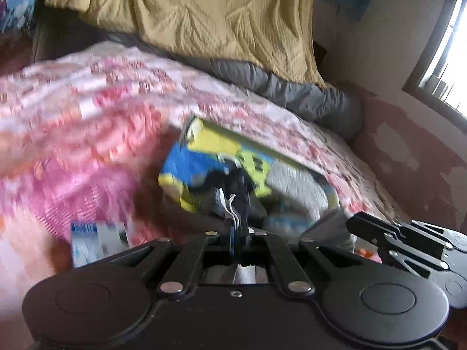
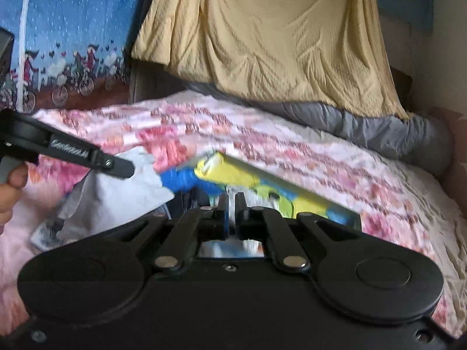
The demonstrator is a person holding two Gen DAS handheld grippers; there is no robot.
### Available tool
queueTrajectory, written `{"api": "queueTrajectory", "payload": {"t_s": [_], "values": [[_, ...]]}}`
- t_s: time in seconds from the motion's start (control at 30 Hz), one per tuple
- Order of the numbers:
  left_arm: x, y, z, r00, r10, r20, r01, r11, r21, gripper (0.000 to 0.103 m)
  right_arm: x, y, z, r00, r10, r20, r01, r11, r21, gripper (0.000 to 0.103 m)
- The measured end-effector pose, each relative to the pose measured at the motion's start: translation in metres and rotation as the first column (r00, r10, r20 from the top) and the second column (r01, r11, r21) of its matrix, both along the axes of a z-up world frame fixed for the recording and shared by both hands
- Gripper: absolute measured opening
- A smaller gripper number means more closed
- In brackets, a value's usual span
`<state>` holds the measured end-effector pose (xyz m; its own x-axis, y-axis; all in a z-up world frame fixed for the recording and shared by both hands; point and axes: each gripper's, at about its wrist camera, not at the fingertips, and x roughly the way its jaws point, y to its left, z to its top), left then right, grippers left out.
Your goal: Organize soft objects
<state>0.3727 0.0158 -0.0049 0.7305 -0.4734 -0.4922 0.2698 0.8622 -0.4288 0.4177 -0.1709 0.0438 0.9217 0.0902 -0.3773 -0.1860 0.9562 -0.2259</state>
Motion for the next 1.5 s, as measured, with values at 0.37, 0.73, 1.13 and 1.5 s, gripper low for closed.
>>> {"api": "queueTrajectory", "payload": {"t_s": [0.37, 0.73, 1.13, 1.5], "values": [[0.040, -0.014, 0.055, 0.994, 0.042, 0.098, -0.052, 0.994, 0.094, 0.001, 0.032, -0.007, 0.006, 0.994, 0.066, -0.086, -0.068, 0.998, -0.013, 0.014], [0.063, -0.038, 0.042, 0.998, 0.028, 0.062, -0.035, 0.994, 0.105, 0.001, 0.020, -0.017, -0.029, 0.972, 0.124, -0.201, -0.137, 0.989, -0.054, 0.032], [0.088, -0.061, 0.046, 0.997, 0.024, 0.072, -0.035, 0.988, 0.151, 0.001, 0.026, -0.011, -0.038, 0.963, 0.181, -0.201, -0.204, 0.974, -0.098, 0.001], [0.110, -0.064, 0.048, 0.996, 0.051, 0.073, -0.061, 0.988, 0.141, 0.001, 0.050, -0.010, 0.020, 0.984, 0.176, -0.008, -0.176, 0.984, -0.001, 0.001]]}}
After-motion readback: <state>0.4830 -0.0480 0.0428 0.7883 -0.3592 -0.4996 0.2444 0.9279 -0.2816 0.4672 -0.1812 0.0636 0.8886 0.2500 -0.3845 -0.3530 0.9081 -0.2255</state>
